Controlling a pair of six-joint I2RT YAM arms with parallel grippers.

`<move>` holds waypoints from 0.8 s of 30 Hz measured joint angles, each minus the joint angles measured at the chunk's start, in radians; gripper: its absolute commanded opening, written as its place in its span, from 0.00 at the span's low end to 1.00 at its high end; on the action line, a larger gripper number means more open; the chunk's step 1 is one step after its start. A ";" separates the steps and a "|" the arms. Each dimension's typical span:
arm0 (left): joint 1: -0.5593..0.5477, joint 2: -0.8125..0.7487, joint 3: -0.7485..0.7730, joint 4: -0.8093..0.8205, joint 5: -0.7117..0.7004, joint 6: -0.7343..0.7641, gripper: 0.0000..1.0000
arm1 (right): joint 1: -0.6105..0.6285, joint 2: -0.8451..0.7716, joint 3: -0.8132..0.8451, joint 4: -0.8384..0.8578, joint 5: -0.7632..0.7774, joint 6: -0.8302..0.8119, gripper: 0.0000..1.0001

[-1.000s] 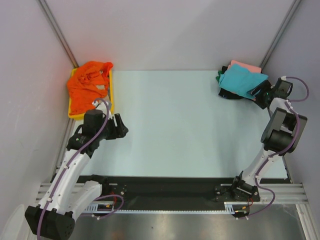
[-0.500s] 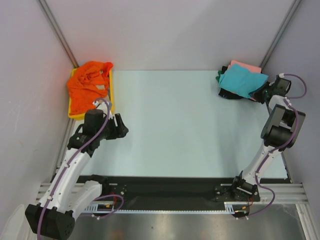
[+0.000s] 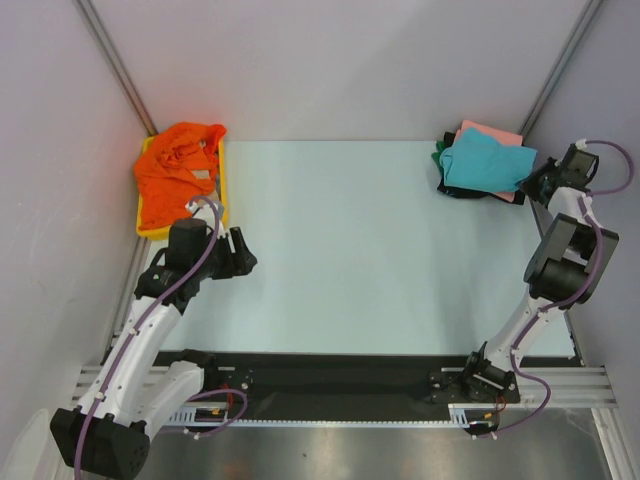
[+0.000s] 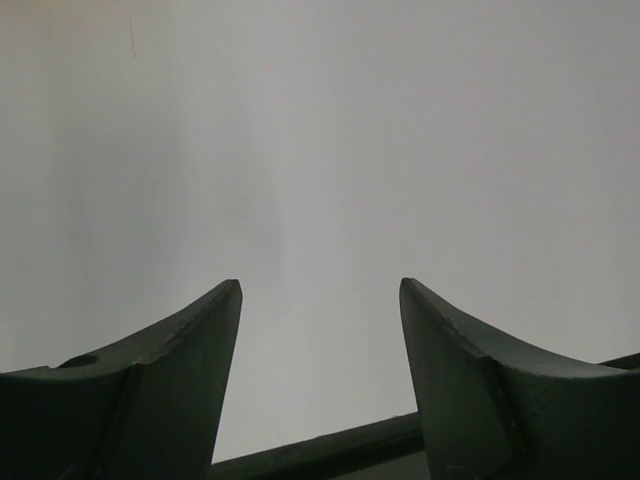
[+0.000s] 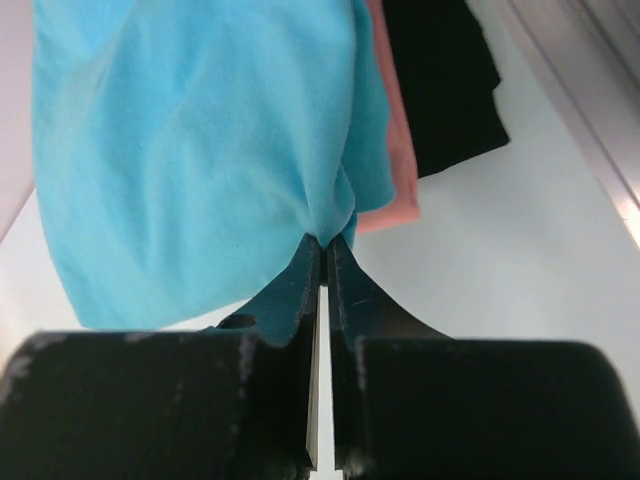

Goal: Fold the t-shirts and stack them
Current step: Neatly place the folded tshirt to the corner, then reset both grippers

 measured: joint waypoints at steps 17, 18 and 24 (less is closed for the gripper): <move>0.000 0.007 0.000 0.000 0.000 0.000 0.70 | -0.015 0.029 0.013 -0.050 0.069 0.003 0.71; 0.000 0.007 0.000 0.000 0.000 0.000 0.70 | -0.015 0.029 0.013 -0.056 0.082 0.000 0.72; 0.000 0.006 0.000 0.000 0.000 0.000 0.71 | -0.014 0.000 0.005 -0.095 0.143 0.006 0.77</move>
